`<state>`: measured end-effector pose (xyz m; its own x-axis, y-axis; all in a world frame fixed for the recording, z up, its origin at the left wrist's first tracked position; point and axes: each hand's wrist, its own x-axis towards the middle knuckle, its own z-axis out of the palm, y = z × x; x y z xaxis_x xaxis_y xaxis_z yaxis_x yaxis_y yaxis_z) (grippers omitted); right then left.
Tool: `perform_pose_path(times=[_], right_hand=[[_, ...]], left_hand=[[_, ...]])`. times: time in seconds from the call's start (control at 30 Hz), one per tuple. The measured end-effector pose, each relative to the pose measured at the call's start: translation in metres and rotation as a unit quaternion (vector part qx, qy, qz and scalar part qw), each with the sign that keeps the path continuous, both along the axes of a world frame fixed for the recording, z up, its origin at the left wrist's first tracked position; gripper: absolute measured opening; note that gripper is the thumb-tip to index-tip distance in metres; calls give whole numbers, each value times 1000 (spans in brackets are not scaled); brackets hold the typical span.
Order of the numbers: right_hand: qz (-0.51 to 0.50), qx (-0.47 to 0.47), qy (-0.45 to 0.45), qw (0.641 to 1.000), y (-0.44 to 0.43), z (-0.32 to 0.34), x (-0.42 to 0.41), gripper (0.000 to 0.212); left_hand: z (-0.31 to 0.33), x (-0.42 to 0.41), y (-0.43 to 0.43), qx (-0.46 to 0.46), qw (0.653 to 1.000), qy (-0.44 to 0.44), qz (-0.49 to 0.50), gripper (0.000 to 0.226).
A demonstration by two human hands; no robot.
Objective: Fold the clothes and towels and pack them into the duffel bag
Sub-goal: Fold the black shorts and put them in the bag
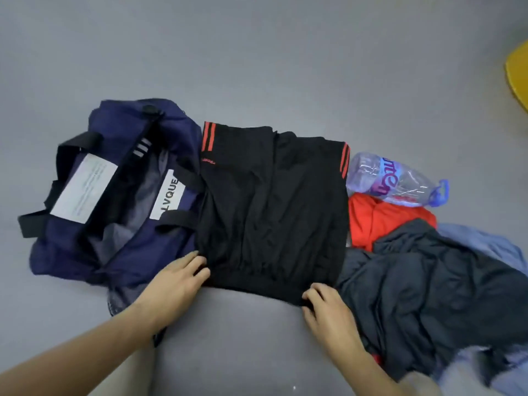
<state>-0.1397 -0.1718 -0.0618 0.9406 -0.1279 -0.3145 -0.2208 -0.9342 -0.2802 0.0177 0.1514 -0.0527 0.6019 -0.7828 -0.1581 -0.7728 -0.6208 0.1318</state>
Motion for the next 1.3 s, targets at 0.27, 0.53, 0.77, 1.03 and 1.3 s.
perform_pose_path(times=[0.27,0.53,0.77,1.03,1.3], right_hand=[[56,30,-61,996,-26,14,22,28],[69,-147,-120,979,-133,87,228,25],[53,-273,112,954,-165,57,310,31],[42,-344,214,913,-138,13,336,20],[65,-340,150,926,-126,17,321,26]], left_hand=[[27,4,-19,72,997,-14,-33,30],[87,62,-183,5,997,-16,-73,52],[16,-56,-266,-38,984,172,-23,67],[-23,-89,-237,143,927,343,-57,46],[-18,-54,-230,60,954,291,25,19]])
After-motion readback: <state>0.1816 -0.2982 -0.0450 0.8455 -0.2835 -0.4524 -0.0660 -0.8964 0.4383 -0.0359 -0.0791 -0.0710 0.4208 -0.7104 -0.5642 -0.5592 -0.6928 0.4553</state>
